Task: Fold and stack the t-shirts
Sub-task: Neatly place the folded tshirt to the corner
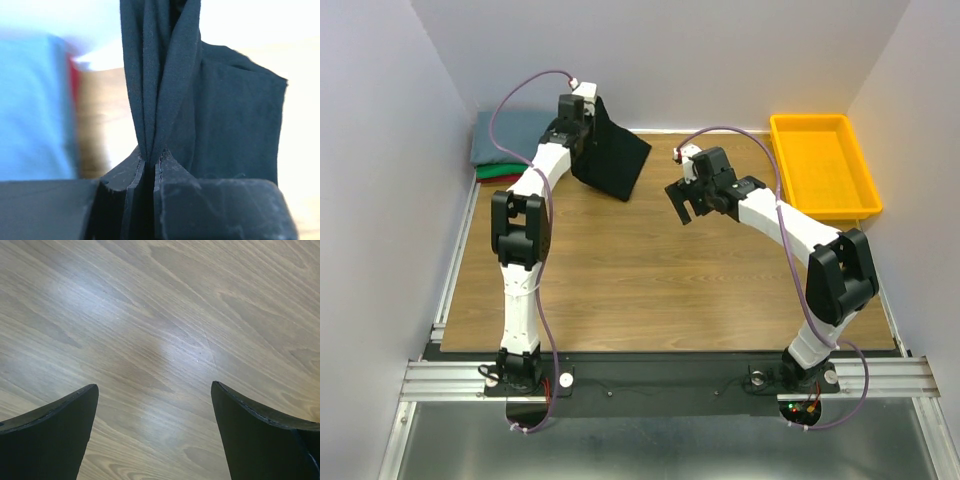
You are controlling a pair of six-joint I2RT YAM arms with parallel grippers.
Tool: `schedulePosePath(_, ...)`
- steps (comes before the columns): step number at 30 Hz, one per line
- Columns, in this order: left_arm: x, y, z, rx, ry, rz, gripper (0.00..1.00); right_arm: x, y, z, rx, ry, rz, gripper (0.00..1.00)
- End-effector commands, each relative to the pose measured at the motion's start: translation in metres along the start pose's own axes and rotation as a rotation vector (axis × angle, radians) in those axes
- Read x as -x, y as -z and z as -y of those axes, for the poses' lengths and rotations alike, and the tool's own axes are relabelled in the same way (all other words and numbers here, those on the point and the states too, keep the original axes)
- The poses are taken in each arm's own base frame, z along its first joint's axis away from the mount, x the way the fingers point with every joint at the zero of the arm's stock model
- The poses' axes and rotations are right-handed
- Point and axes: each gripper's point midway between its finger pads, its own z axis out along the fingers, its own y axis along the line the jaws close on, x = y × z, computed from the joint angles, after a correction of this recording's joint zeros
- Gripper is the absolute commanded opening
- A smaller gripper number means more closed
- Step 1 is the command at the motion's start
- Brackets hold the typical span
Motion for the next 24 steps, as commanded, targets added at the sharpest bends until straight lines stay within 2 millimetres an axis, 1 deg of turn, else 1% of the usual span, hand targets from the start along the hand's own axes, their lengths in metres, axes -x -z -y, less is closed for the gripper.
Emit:
schedulePosePath(1, 0.06, 0.019, -0.043, 0.095, -0.04, 0.094, 0.01, 0.016, 0.009, 0.0, -0.001, -0.001, 0.062, 1.0)
schedulePosePath(2, 0.07, 0.022, -0.047, 0.104, -0.046, 0.116, 0.01, 0.015, 0.009, 0.0, 0.002, -0.003, 0.061, 1.0)
schedulePosePath(3, 0.076, 0.025, -0.054, 0.124, -0.049, 0.127, 0.02, 0.015, 0.009, -0.001, 0.005, -0.002, 0.06, 1.0)
schedulePosePath(4, 0.079, 0.026, -0.058, 0.134, -0.056, 0.132, 0.02, 0.014, 0.008, -0.001, 0.004, -0.003, 0.058, 1.0)
schedulePosePath(5, 0.088, 0.03, -0.061, 0.142, -0.072, 0.15, 0.02, 0.014, 0.008, -0.001, 0.006, -0.003, 0.056, 1.0)
schedulePosePath(6, 0.093, 0.033, -0.066, 0.155, -0.077, 0.158, 0.03, 0.013, 0.007, -0.002, 0.008, -0.004, 0.055, 1.0)
schedulePosePath(8, 0.103, 0.039, -0.07, 0.169, -0.088, 0.177, 0.03, 0.013, 0.007, -0.002, 0.009, -0.004, 0.054, 1.0)
schedulePosePath(9, 0.113, 0.045, -0.072, 0.177, -0.101, 0.198, 0.03, 0.013, 0.006, -0.002, 0.01, -0.005, 0.052, 1.0)
schedulePosePath(17, 0.147, 0.074, -0.082, 0.201, -0.127, 0.265, 0.03, 0.012, 0.006, -0.003, 0.013, -0.003, 0.051, 1.0)
schedulePosePath(24, 0.18, 0.103, -0.085, 0.202, -0.114, 0.341, 0.02, 0.01, 0.005, -0.003, 0.015, 0.0, 0.047, 1.0)
